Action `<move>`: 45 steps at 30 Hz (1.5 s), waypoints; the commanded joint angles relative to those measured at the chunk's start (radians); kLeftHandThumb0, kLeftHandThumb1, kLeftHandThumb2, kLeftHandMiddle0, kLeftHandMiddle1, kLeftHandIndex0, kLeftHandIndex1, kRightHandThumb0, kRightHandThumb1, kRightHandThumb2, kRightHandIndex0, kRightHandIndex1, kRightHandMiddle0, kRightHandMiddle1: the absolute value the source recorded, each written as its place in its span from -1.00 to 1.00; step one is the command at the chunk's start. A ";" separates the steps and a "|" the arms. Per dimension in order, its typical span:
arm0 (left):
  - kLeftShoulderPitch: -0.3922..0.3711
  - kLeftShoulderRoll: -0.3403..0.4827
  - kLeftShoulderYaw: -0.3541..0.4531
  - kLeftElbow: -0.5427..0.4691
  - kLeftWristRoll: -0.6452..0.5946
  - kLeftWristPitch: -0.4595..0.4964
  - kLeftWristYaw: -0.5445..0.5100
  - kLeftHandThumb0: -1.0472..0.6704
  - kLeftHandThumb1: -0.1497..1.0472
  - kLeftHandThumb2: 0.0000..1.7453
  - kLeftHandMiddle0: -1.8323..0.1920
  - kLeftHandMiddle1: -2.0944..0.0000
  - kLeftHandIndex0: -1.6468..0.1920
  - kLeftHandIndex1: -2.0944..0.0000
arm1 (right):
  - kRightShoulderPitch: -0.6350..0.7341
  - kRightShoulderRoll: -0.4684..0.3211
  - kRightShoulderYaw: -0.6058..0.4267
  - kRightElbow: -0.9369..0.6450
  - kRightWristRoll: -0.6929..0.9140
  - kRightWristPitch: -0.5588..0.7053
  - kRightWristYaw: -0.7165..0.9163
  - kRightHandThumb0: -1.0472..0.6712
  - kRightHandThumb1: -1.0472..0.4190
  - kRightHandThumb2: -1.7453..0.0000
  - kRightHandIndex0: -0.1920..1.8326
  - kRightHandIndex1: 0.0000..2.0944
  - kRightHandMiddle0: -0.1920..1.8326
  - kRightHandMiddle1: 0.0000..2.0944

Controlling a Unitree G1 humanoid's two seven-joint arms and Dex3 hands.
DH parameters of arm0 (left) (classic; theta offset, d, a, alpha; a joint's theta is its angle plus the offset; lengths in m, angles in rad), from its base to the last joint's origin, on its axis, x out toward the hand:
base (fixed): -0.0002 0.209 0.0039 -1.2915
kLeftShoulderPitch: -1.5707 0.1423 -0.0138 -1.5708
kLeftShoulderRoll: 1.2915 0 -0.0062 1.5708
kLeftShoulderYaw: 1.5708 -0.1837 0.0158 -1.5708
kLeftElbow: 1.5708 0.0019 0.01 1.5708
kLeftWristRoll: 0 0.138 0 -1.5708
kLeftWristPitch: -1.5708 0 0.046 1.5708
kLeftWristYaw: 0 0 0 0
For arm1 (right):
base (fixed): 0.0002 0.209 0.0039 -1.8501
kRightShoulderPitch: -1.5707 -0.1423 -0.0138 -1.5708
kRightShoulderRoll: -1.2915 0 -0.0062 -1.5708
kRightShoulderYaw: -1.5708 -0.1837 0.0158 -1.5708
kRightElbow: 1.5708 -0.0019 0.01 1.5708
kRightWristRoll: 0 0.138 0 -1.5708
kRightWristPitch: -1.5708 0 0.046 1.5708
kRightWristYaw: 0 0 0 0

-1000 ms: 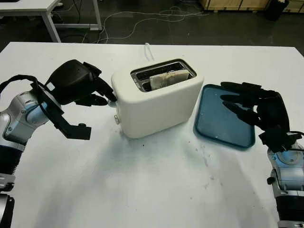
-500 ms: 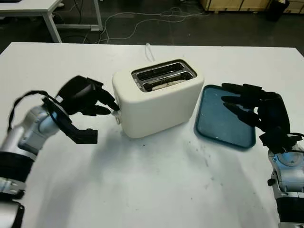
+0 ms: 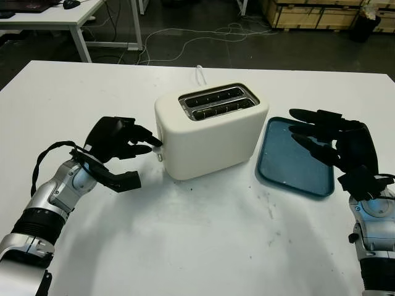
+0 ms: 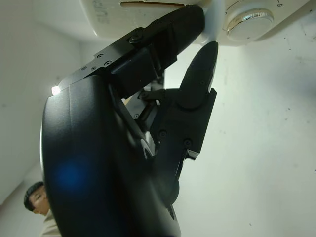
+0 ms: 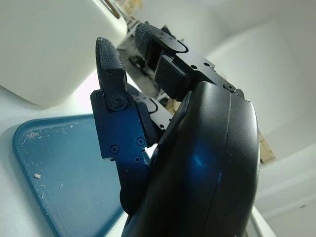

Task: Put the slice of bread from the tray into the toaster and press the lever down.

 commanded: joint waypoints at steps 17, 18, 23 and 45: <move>0.144 -0.090 -0.246 -0.215 0.129 0.206 -0.200 -0.06 0.74 -0.99 0.09 -0.34 -0.50 0.99 | 0.005 0.003 0.002 -0.024 0.011 0.031 0.000 -0.33 -0.83 0.86 0.23 -1.00 0.09 -1.00; 0.144 -0.134 -0.283 -0.151 0.159 0.260 -0.197 -0.04 0.74 -0.99 0.07 -0.27 -0.50 0.99 | 0.005 0.004 0.001 -0.022 0.014 0.031 0.002 -0.33 -0.83 0.86 0.23 -1.00 0.09 -1.00; 0.188 -0.284 -0.349 0.071 0.145 0.363 -0.192 -0.02 0.79 -0.85 0.11 0.06 -0.45 1.00 | 0.009 -0.001 -0.003 -0.012 0.017 0.030 0.005 -0.33 -0.83 0.87 0.23 -1.00 0.09 -1.00; 0.241 -0.071 -0.210 -0.282 0.103 0.306 -0.120 -0.07 0.76 -0.98 0.07 -0.37 -0.48 0.97 | -0.008 -0.004 0.003 -0.002 0.015 0.015 0.017 -0.34 -0.83 0.86 0.21 -1.00 0.09 -1.00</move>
